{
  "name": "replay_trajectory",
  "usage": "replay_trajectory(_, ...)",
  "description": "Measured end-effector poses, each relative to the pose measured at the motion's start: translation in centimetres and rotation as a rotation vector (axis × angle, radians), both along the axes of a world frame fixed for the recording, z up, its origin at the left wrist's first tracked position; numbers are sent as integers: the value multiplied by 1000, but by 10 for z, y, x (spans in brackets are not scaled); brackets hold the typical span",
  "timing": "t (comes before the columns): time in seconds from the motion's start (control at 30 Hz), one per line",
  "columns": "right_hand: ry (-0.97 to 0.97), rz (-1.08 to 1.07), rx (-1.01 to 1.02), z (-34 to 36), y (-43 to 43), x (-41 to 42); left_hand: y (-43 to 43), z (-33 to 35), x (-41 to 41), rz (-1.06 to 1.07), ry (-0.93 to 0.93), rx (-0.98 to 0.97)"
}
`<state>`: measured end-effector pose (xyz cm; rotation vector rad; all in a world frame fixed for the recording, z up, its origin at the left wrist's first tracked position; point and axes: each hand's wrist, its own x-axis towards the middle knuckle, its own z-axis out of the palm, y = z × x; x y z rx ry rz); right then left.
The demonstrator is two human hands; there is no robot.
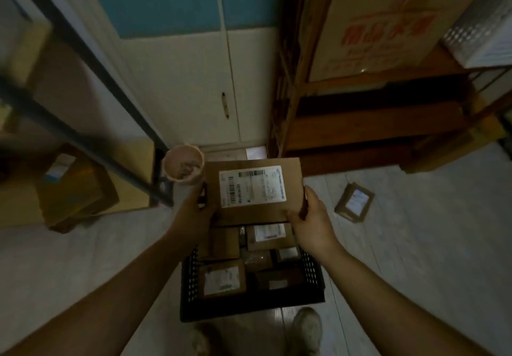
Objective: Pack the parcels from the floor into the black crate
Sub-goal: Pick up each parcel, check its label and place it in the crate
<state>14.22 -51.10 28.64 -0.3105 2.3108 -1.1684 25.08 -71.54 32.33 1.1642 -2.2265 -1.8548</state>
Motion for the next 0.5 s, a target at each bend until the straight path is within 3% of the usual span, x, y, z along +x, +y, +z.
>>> replay_trajectory(0.37, -35, 158, 407, -262, 22, -21, 31, -285, -32, -55, -316, -32)
replay_trajectory(0.5, -112, 209, 503, -335, 26, -32, 47, -368, -33, -200, -394, -128)
